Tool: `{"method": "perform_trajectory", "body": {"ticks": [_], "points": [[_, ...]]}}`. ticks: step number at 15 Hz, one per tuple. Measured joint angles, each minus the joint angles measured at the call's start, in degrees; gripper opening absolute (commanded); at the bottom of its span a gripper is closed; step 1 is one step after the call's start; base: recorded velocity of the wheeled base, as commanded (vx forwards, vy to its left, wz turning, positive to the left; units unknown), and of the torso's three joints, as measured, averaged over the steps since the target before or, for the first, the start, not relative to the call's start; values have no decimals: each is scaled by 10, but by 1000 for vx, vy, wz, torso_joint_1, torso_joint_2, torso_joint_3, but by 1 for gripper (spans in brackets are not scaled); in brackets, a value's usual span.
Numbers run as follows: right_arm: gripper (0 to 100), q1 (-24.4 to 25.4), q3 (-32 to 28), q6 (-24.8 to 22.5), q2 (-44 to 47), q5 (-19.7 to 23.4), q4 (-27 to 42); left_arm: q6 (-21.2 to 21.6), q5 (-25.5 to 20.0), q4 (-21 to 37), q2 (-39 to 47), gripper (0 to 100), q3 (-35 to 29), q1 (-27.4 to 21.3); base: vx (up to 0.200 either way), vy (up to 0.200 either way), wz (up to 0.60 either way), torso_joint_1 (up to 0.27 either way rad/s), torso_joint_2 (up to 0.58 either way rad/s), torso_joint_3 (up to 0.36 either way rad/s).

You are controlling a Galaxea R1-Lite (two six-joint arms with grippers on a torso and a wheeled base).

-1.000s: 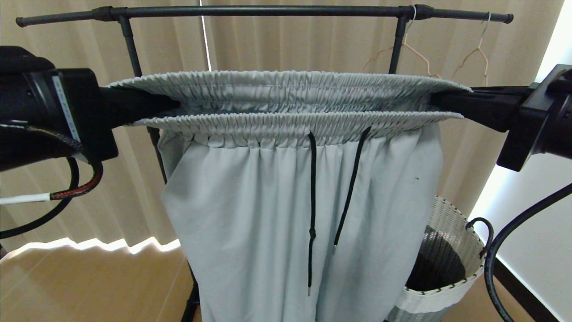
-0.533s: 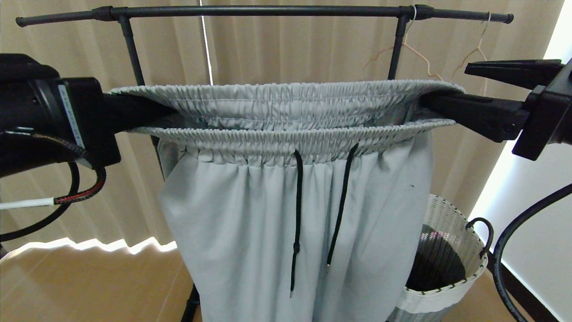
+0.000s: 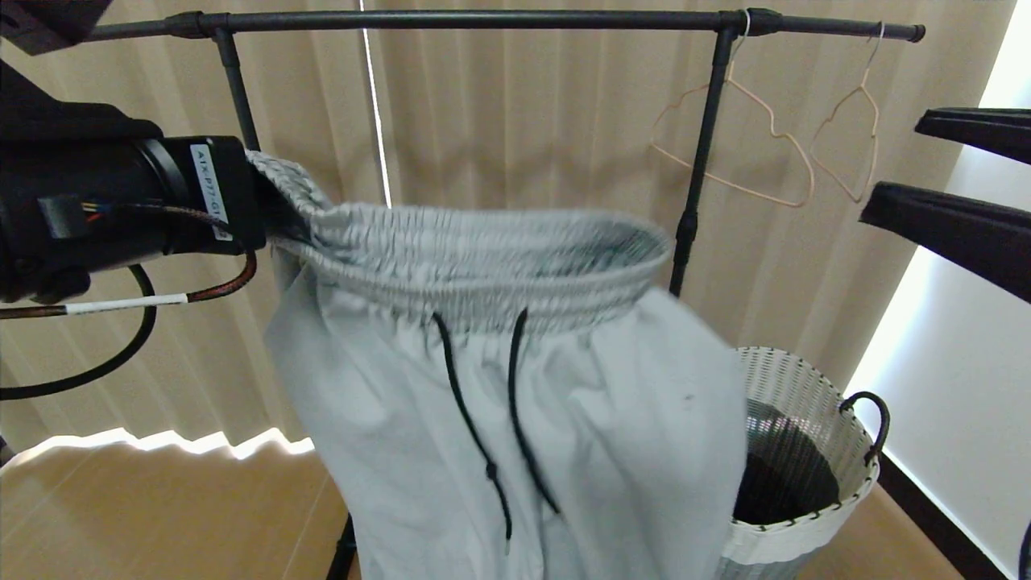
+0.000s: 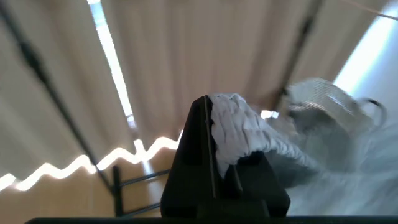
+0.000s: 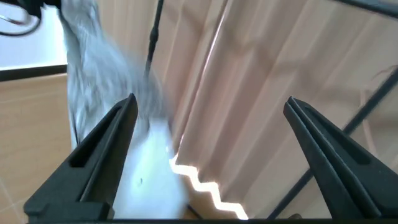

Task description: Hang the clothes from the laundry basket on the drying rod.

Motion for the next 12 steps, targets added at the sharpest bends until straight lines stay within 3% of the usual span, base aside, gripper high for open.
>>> {"method": "perform_trajectory", "body": {"ticks": [5,9,12], "points": [[100,-8,25,-1,-28,-9,4,-4,-1,-20,9,0,24,25,0,0,0,0,0,0],[100,-139,68,-2,-53,-37,25,-2,-4,-19,-70,0,106,32,0,0,0,0,0,0],[100,-183,148,-2,-90,-40,24,2,-5,-19,-140,0,183,68,0,0,0,0,0,0]]}}
